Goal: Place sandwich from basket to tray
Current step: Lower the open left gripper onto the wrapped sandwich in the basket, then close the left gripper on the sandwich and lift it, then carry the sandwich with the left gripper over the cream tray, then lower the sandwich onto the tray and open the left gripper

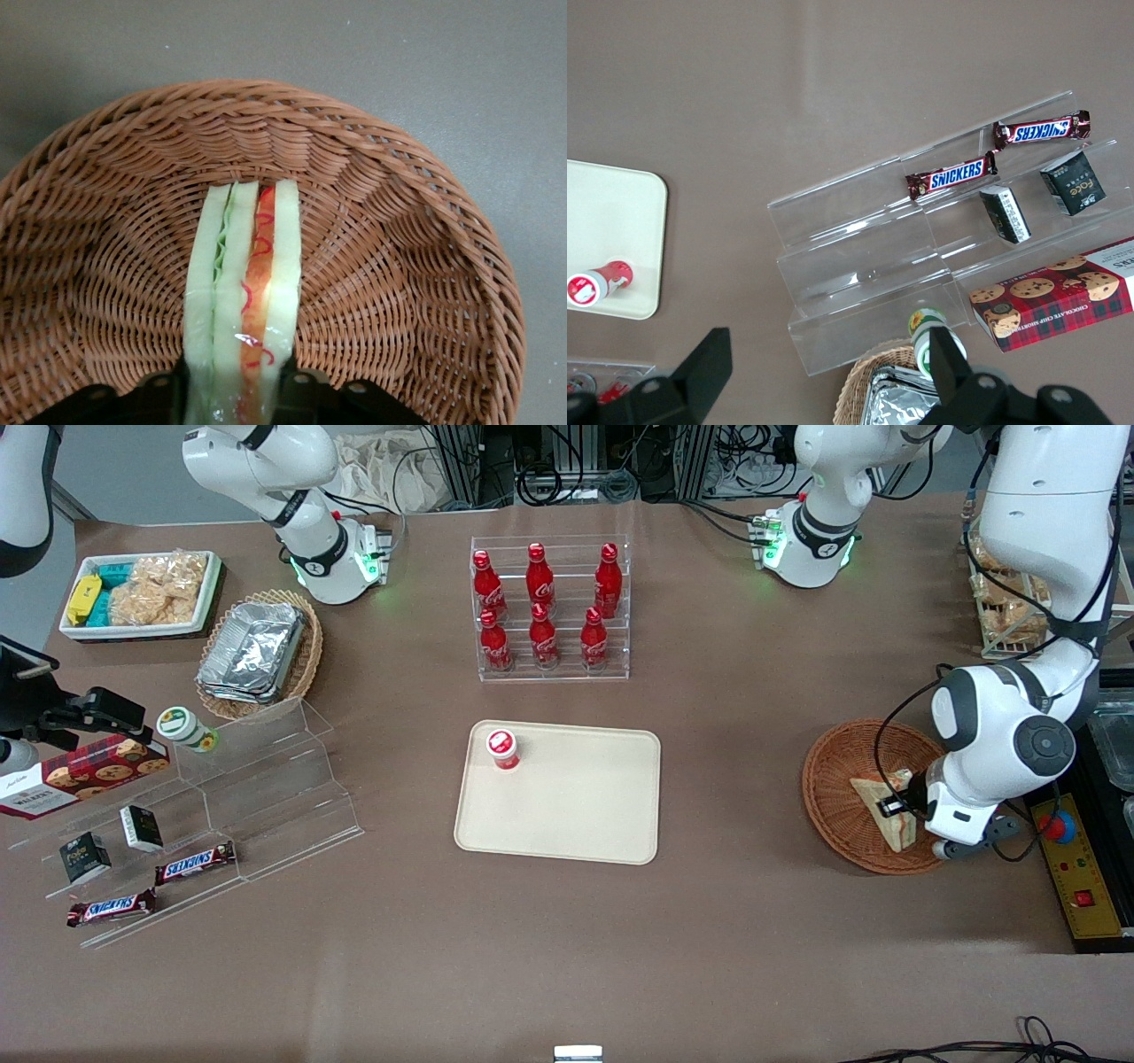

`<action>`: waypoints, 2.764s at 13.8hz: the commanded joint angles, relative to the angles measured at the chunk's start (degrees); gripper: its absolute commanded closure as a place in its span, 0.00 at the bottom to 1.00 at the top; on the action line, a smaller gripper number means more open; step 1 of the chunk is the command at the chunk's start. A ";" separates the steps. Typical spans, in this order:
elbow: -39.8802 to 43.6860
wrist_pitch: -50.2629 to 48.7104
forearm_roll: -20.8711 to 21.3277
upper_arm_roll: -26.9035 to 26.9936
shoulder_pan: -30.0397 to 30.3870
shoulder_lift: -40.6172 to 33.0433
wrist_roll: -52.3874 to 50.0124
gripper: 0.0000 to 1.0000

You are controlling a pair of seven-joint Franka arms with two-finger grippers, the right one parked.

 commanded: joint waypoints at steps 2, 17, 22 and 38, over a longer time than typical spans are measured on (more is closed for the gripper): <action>6.16 -12.74 0.81 -0.17 -0.25 -6.97 2.90 0.82; 32.47 -51.46 3.10 -30.37 -1.22 -17.36 -26.22 0.88; 32.12 -40.16 4.84 -36.38 -7.52 -6.58 -43.54 0.88; 32.03 -16.05 24.81 -32.09 -17.46 23.25 -60.80 0.80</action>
